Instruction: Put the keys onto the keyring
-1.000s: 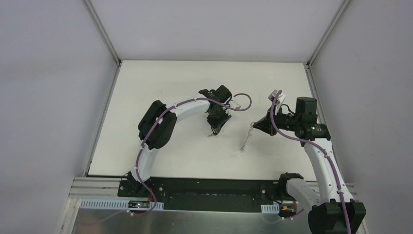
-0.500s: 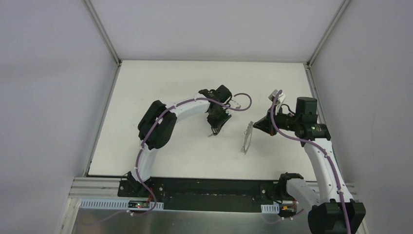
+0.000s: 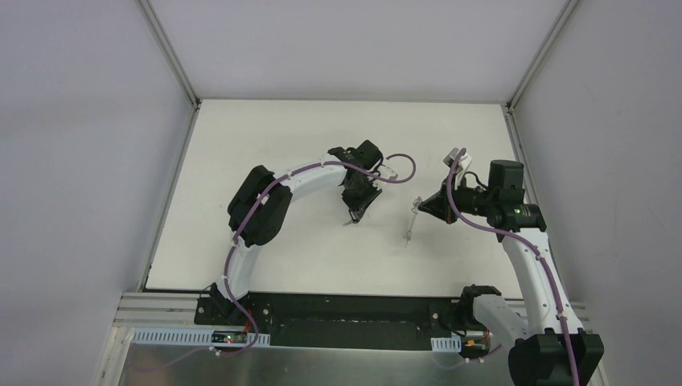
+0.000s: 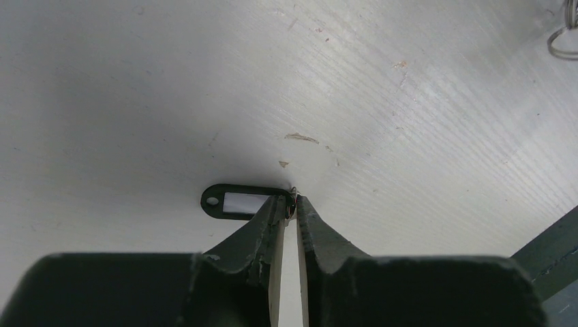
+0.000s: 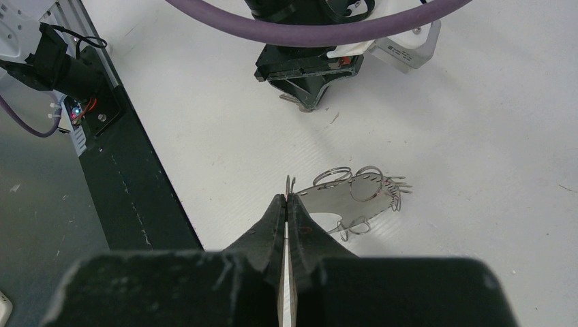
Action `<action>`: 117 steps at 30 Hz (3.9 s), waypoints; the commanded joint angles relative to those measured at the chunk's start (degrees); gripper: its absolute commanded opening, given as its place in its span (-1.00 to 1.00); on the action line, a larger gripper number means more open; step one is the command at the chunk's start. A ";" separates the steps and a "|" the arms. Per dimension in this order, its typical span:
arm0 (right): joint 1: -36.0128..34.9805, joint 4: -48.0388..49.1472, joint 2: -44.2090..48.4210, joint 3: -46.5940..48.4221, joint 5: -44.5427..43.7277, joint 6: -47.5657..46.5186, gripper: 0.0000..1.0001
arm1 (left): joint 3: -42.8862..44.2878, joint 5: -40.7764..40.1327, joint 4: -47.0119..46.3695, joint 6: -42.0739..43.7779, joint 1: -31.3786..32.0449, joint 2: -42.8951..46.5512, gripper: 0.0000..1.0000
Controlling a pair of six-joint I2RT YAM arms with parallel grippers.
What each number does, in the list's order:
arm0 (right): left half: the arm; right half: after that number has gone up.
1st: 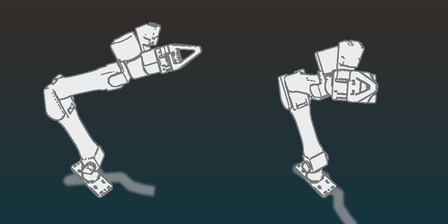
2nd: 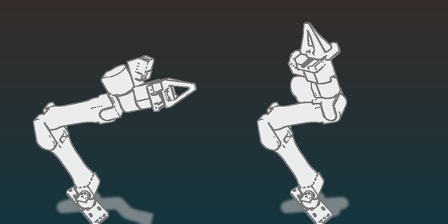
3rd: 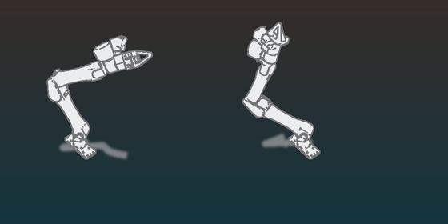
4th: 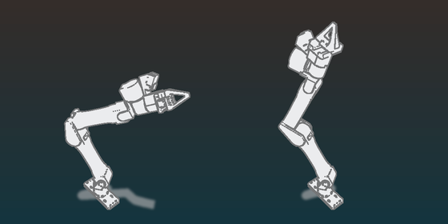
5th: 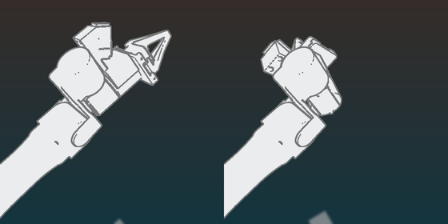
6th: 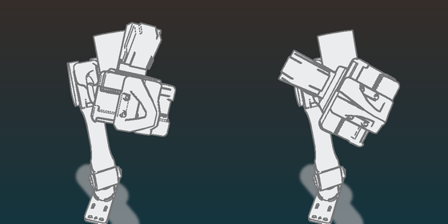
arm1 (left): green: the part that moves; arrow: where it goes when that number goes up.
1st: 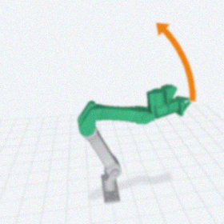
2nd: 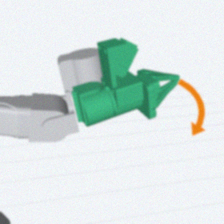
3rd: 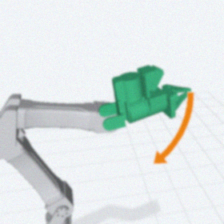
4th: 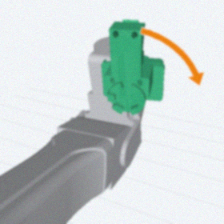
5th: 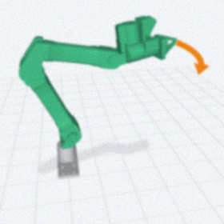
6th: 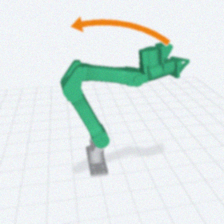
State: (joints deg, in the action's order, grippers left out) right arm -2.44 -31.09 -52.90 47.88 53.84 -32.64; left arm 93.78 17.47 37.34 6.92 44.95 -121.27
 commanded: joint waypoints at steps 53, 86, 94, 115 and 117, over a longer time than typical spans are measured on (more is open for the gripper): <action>-9.31 4.63 -14.42 13.96 13.42 0.17 -1.00 | 4.94 12.34 12.84 19.94 -2.50 30.11 -1.00; -22.30 40.40 -20.14 3.30 25.61 29.21 -1.00 | -5.06 26.12 7.06 22.78 -2.32 39.12 -1.00; -23.34 43.31 -21.67 3.01 27.82 31.66 -1.00 | -2.02 27.26 11.23 25.33 -1.84 36.90 -1.00; -25.12 43.31 -22.78 3.18 28.86 31.68 -1.00 | -4.56 26.52 7.48 22.09 -0.74 36.26 -1.00; -25.27 43.31 -22.94 3.34 28.86 31.68 -1.00 | -4.57 26.68 7.48 22.17 -0.75 36.37 -1.00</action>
State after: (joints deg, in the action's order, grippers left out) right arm -27.00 9.67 -75.66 50.33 79.64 -1.02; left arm 89.41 43.18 45.67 28.97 43.57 -85.21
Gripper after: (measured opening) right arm 0.007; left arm 0.007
